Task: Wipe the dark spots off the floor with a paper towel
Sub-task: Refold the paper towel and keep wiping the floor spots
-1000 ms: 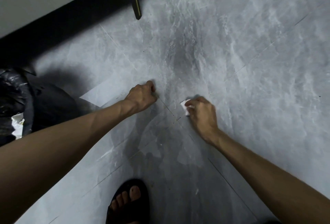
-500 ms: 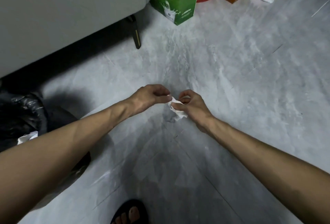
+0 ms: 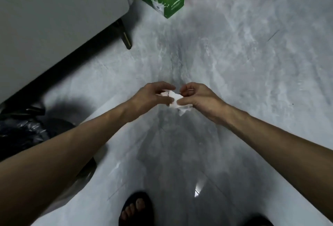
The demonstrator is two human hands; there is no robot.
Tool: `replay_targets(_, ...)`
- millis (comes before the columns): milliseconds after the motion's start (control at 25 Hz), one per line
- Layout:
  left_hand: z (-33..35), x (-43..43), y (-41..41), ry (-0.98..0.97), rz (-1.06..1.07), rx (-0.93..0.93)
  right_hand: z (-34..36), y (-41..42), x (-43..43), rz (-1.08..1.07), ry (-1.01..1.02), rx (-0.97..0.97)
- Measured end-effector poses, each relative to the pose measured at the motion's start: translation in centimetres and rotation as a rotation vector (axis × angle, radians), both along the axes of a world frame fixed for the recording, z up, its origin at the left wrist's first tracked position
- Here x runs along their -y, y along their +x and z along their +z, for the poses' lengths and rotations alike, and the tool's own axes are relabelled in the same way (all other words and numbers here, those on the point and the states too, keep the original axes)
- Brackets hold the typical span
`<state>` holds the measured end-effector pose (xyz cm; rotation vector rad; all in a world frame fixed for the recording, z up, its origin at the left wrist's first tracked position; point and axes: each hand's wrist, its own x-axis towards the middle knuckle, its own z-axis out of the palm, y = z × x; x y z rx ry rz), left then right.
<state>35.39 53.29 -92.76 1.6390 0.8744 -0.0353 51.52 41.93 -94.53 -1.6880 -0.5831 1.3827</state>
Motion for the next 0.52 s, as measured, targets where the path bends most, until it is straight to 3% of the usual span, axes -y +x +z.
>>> replay_targets(280, 13.7, -0.3, -1.9, 0.134, 0.053, -0.224, 13.4, -3.0, -0.7, 0.026, -0.049, -0.124)
replay_targets(520, 20.3, -1.9, -3.9, 0.157, 0.098, -0.306, 20.5, -5.9, -2.7, 0.094, -0.091, 0.006)
